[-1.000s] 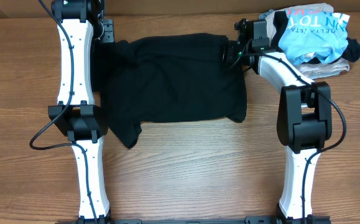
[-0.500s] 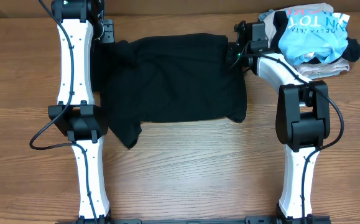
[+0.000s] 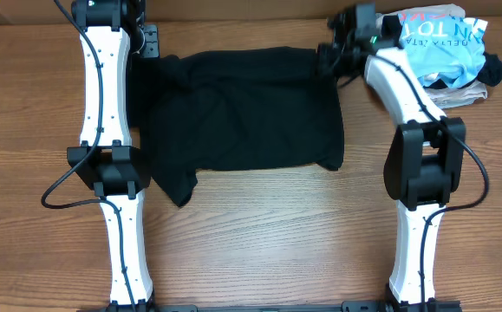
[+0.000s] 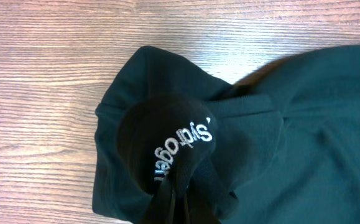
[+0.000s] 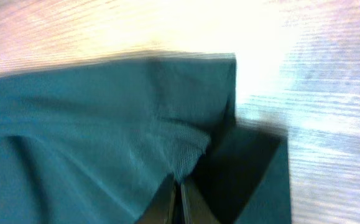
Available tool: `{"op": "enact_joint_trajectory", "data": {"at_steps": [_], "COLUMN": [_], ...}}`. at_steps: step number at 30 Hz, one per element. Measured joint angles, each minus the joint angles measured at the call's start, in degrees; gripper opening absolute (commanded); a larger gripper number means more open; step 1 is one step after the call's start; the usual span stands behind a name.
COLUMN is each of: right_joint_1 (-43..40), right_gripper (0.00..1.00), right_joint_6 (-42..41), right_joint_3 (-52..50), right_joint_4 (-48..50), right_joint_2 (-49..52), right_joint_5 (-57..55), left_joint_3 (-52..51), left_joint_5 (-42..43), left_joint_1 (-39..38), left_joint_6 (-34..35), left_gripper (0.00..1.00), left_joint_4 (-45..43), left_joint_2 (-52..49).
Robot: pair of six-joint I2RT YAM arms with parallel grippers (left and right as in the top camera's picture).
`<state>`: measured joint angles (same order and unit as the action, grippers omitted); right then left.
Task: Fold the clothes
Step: 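Adjust the shirt's top corners with both grippers to square it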
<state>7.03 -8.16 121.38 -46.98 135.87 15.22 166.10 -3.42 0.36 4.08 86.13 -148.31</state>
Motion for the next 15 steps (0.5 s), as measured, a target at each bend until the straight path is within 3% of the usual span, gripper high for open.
{"op": "enact_joint_trajectory", "data": {"at_steps": [7,15], "right_joint_1": [-0.1,-2.1], "right_gripper": [0.04,0.04], "right_joint_6": [2.8,3.5], "right_joint_3": [18.3,20.6], "right_joint_4": [-18.0,-31.1], "right_joint_2": [0.0,0.0], "right_joint_5": [-1.7,-2.8], "left_joint_3": [0.0,0.0], "left_joint_5": [0.0,0.0], "left_joint_1": [0.0,0.0], "left_joint_6": [0.0,0.0], "left_gripper": [0.04,0.04], "left_joint_4": [0.5,4.3], "left_joint_2": [0.0,2.3]}}
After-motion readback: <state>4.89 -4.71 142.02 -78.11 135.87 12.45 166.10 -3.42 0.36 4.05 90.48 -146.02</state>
